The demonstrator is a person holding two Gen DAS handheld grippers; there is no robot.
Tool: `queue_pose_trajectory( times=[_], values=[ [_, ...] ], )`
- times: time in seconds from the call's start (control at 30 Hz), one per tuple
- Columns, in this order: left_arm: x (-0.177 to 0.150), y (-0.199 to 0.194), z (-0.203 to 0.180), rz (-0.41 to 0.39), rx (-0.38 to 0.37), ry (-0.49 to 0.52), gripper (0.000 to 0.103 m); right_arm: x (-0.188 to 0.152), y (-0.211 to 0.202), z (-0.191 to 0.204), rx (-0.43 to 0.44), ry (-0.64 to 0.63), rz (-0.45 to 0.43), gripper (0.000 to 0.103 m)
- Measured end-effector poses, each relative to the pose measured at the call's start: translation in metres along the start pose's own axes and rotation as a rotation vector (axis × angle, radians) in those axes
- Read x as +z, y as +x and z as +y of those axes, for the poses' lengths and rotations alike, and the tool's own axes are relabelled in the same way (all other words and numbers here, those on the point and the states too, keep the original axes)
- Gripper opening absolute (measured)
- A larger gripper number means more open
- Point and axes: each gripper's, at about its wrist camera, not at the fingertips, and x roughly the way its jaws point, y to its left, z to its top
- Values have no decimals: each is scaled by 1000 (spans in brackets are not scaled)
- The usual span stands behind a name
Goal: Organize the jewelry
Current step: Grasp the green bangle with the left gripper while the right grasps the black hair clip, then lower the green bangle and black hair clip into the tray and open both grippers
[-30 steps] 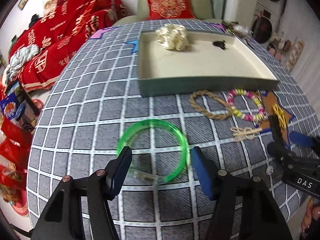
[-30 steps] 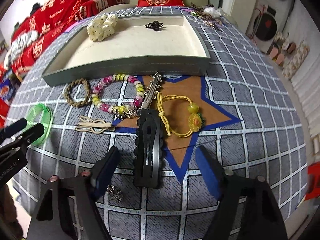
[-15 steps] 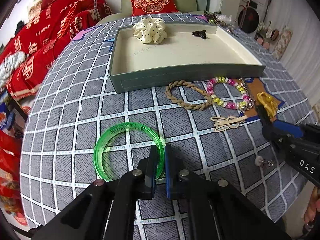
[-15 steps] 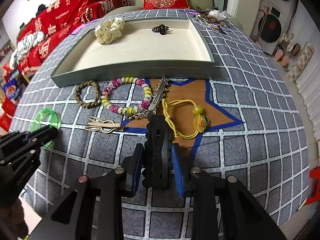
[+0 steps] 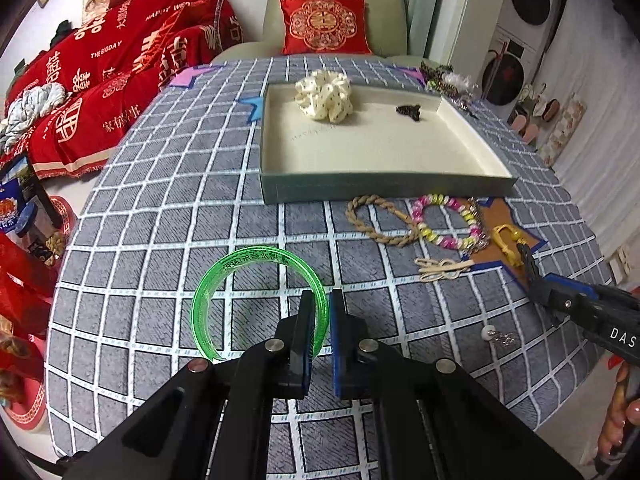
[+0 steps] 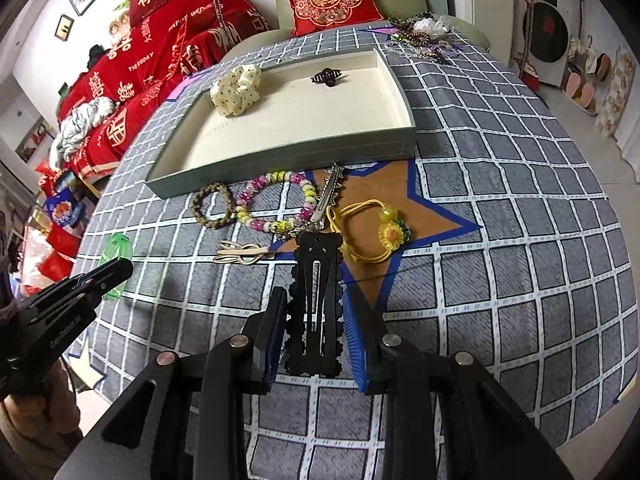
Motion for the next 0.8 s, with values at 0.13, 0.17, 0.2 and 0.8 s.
queue_pose_trajectory(
  times=[0.13,0.17,0.2,0.8],
  values=[
    [7,-15,-2,-34,-11,3,15,4,-10,-2,18,6,-20,31],
    [9,-18,-2,-41,-14,3,15,5,-13,-2,26,9,-26,31],
    [12,-22,-3,-50,-20,3,15,7,-16,-3,31,11,-31,31],
    [90,-33,-23,-131,-46,49,15,93,-39,-1,65,-49,-135,31]
  ],
)
